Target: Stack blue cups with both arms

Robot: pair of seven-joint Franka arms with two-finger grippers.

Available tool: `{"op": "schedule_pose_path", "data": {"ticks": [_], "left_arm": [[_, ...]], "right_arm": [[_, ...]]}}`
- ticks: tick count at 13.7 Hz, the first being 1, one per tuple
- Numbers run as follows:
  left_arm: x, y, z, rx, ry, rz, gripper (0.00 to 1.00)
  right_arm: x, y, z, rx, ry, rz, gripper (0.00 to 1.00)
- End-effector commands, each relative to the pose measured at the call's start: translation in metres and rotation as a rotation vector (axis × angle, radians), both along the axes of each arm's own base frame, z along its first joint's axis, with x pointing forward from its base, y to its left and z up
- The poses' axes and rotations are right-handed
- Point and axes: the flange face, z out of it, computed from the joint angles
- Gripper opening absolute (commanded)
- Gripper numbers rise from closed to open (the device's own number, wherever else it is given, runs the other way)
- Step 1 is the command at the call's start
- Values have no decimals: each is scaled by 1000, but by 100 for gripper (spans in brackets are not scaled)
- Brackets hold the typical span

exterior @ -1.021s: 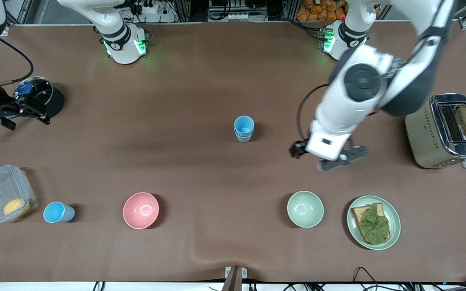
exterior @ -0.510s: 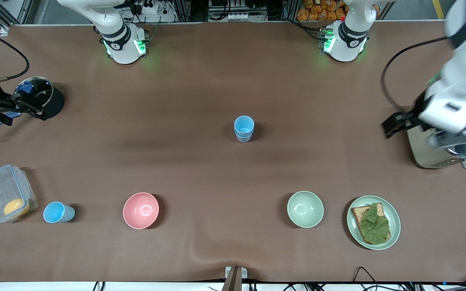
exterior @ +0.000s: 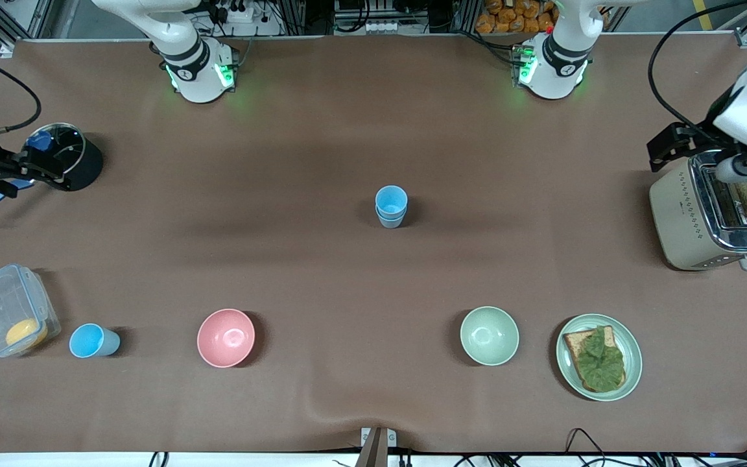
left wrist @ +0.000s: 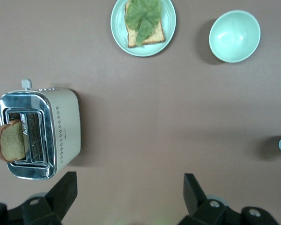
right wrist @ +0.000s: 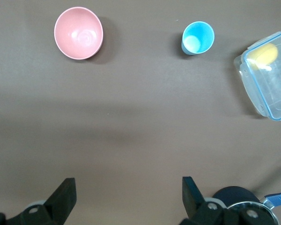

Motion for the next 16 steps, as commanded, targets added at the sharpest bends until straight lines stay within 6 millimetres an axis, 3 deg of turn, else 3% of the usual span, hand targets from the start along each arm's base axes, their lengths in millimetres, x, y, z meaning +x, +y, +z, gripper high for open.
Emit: {"op": "schedule_pose_path", "data": {"ticks": [1, 4, 7, 9, 13, 16], "left_arm": [[-6, 3, 2, -20, 36, -50, 100], [-9, 3, 8, -55, 34, -105, 100], [-9, -3, 8, -56, 33, -116, 100], [-10, 0, 23, -76, 2, -108, 100], [-6, 2, 18, -78, 12, -91, 100], [-5, 0, 14, -79, 17, -94, 100]], "right_arm": [[11, 32, -11, -9, 24, 59, 100], [31, 75, -42, -15, 49, 128, 100], [42, 71, -62, -20, 84, 124, 100], [43, 73, -53, -18, 70, 121, 100], [33, 71, -33, -18, 105, 125, 100], [34, 70, -33, -18, 103, 123, 100]]}}
